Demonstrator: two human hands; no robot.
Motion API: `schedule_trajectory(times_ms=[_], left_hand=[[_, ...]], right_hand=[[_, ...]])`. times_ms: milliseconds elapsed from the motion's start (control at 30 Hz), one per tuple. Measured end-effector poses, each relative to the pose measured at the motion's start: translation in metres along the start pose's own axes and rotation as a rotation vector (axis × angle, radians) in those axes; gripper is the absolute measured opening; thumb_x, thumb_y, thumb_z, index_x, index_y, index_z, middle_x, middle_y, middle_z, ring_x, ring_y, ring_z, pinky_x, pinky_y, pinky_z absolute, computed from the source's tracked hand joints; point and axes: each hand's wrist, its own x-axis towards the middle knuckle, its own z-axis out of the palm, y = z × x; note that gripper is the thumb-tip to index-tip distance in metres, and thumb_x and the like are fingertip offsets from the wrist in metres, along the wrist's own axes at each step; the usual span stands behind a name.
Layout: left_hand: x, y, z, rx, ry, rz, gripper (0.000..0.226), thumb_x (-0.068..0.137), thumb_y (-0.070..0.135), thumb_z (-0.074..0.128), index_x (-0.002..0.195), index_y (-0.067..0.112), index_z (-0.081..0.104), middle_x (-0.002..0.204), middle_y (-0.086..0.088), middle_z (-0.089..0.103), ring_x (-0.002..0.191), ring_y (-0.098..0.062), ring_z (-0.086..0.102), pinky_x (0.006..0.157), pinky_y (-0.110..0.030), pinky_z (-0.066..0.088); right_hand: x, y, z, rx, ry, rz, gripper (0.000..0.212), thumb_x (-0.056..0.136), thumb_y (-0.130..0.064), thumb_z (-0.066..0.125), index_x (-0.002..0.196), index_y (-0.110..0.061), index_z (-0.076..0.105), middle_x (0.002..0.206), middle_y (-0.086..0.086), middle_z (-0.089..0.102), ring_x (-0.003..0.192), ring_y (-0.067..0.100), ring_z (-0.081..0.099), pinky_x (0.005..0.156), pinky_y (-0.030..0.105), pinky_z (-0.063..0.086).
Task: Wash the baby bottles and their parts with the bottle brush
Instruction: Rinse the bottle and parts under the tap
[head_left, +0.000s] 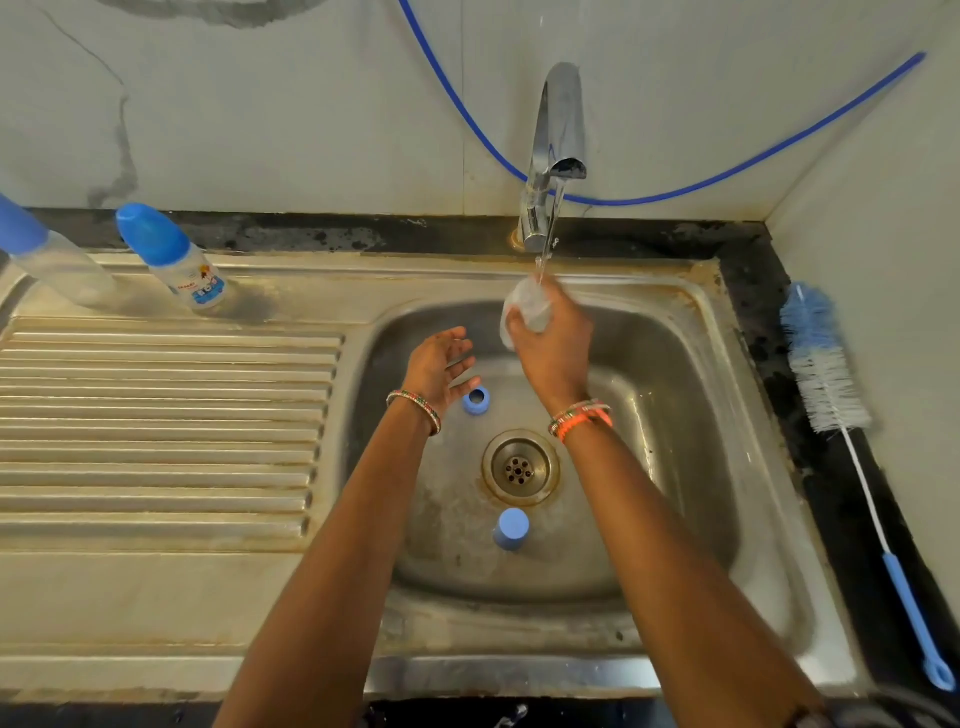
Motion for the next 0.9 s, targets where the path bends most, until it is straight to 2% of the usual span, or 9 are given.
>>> schedule_trajectory(times_ms=[67,233,333,467,600,700,733,833,900], left_hand=[[-0.003,0.0,-0.005,-0.007,-0.006,0.001,0.03,0.099,0.021,0.04,0.122,0.014,0.056,0.124,-0.008,0.058,0.112,-0.024,0.054,0.089,-0.04,0.049],[0.0,0.003,-0.031,-0.041,-0.028,0.016,0.022,0.098,0.019,0.037,0.102,0.02,0.059,0.101,-0.001,0.063,0.103,-0.022,0.056,0.078,-0.034,0.05],[0.0,0.003,-0.036,-0.046,-0.015,-0.016,0.022,0.097,0.016,0.036,0.099,0.021,0.057,0.099,0.001,0.063,0.1,-0.02,0.056,0.079,-0.034,0.047],[0.005,0.005,-0.029,-0.041,-0.038,-0.025,0.022,0.097,0.016,0.036,0.099,0.02,0.058,0.099,0.001,0.063,0.102,-0.021,0.057,0.084,-0.036,0.047],[0.007,0.005,-0.018,-0.043,-0.008,-0.06,0.023,0.097,0.014,0.037,0.092,0.019,0.059,0.095,0.0,0.063,0.1,-0.022,0.057,0.091,-0.038,0.045],[0.009,0.005,-0.015,-0.037,-0.031,-0.051,0.026,0.096,0.012,0.035,0.092,0.018,0.059,0.094,0.0,0.064,0.09,-0.017,0.06,0.084,-0.034,0.047],[0.009,0.004,-0.015,-0.031,-0.022,-0.056,0.026,0.096,0.011,0.035,0.091,0.018,0.059,0.094,0.0,0.064,0.088,-0.017,0.06,0.081,-0.032,0.047],[0.01,0.001,-0.017,-0.029,0.027,-0.082,0.024,0.096,0.013,0.036,0.089,0.018,0.059,0.092,0.0,0.063,0.085,-0.017,0.059,0.073,-0.03,0.046],[0.012,-0.002,-0.021,-0.03,0.03,-0.077,0.024,0.097,0.015,0.036,0.089,0.017,0.059,0.091,-0.001,0.063,0.084,-0.016,0.059,0.073,-0.03,0.047]], right_hand=[[-0.007,0.007,0.009,-0.043,-0.088,0.087,0.036,0.085,-0.017,0.069,0.12,-0.011,0.062,0.104,-0.002,0.066,0.094,0.007,0.06,0.084,0.009,0.048],[-0.004,0.002,0.01,-0.011,0.134,0.007,0.031,0.085,-0.014,0.068,0.115,-0.007,0.061,0.095,-0.01,0.057,0.082,-0.012,0.056,0.072,-0.005,0.036],[-0.004,0.005,0.011,-0.116,-0.028,0.125,0.03,0.084,-0.018,0.069,0.112,-0.01,0.065,0.1,0.003,0.069,0.091,0.012,0.065,0.073,0.002,0.033],[0.0,-0.002,0.006,-0.04,0.207,-0.007,0.025,0.081,-0.014,0.07,0.105,-0.014,0.062,0.089,-0.01,0.06,0.078,-0.002,0.054,0.07,0.001,0.04],[0.001,0.008,0.007,-0.224,-0.068,0.089,0.019,0.081,-0.022,0.067,0.098,-0.012,0.065,0.091,0.003,0.069,0.086,0.021,0.065,0.075,0.025,0.048],[0.0,0.002,0.004,-0.139,0.124,0.029,0.026,0.086,-0.026,0.065,0.11,-0.014,0.062,0.093,-0.006,0.064,0.084,0.01,0.061,0.076,0.019,0.047],[0.0,0.001,0.005,-0.133,0.127,0.024,0.029,0.087,-0.026,0.065,0.113,-0.013,0.062,0.095,-0.005,0.064,0.084,0.01,0.062,0.077,0.021,0.049],[-0.002,0.008,0.011,-0.325,-0.093,0.115,0.028,0.084,-0.027,0.064,0.106,-0.01,0.066,0.102,0.01,0.07,0.096,0.028,0.065,0.082,0.028,0.046],[0.0,0.003,0.009,-0.294,-0.019,0.09,0.032,0.088,-0.028,0.062,0.115,-0.012,0.063,0.109,0.01,0.069,0.102,0.025,0.063,0.086,0.017,0.037]])
